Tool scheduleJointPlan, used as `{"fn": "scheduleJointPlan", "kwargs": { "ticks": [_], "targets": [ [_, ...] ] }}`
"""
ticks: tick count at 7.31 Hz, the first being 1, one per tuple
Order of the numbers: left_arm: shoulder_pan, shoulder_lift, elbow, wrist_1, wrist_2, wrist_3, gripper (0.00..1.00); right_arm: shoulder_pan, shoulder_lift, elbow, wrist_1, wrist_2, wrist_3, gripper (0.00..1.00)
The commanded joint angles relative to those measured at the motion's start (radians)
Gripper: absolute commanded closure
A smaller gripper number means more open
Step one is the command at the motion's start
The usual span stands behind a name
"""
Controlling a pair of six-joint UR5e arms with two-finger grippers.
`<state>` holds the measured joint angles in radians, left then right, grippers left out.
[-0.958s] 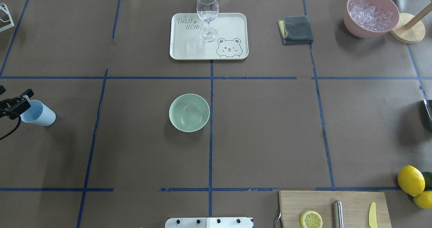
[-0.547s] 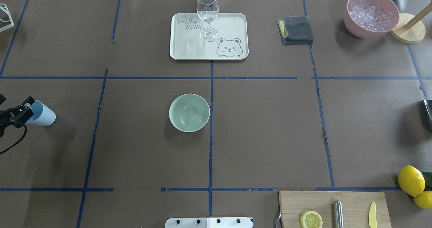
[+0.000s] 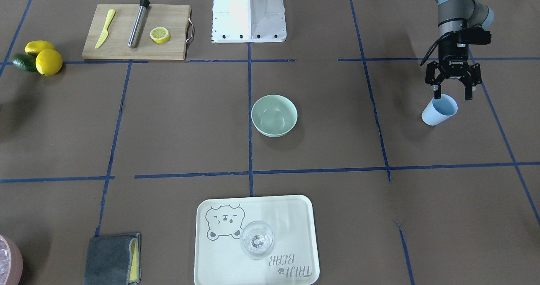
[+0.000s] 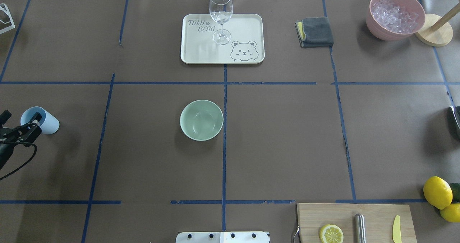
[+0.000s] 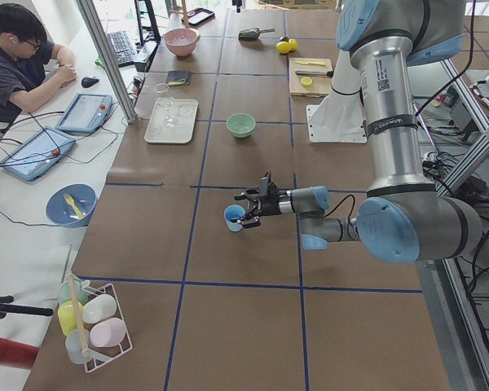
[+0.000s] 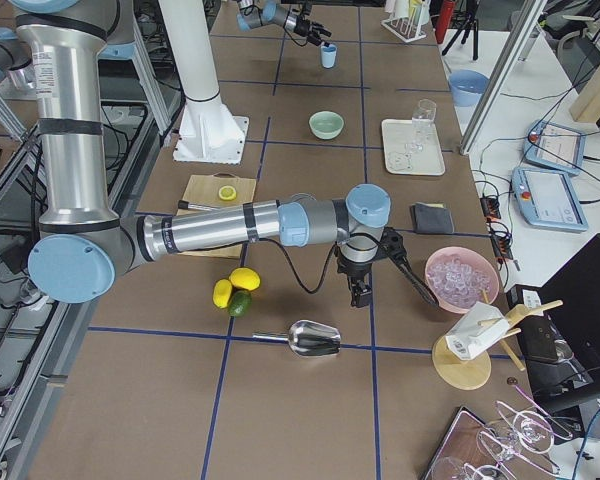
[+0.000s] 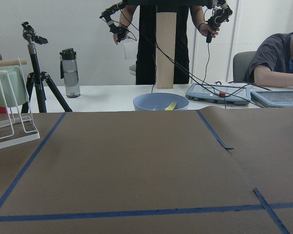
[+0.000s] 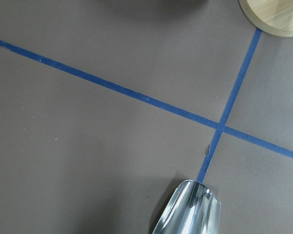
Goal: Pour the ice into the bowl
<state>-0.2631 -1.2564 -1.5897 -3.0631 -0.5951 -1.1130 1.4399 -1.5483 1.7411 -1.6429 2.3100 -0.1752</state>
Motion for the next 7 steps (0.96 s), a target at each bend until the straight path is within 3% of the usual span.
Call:
{"fn": "scheduleJointPlan", "kwargs": {
  "ticks": [1,4,7],
  "targets": [
    [0.030,-0.043,0.068,-0.008,0.040,-0.002,0.00,0.002,0.001,0.000,0.000,-0.001,-0.003,0.00],
    [0.050,-0.055,0.092,-0.008,0.041,-0.017,0.00,0.002,0.001,-0.003,0.000,-0.003,-0.001,0.00],
    [0.053,-0.136,0.197,-0.009,0.060,-0.019,0.00,0.002,0.002,-0.005,0.000,-0.003,-0.001,0.00]
  ]
}}
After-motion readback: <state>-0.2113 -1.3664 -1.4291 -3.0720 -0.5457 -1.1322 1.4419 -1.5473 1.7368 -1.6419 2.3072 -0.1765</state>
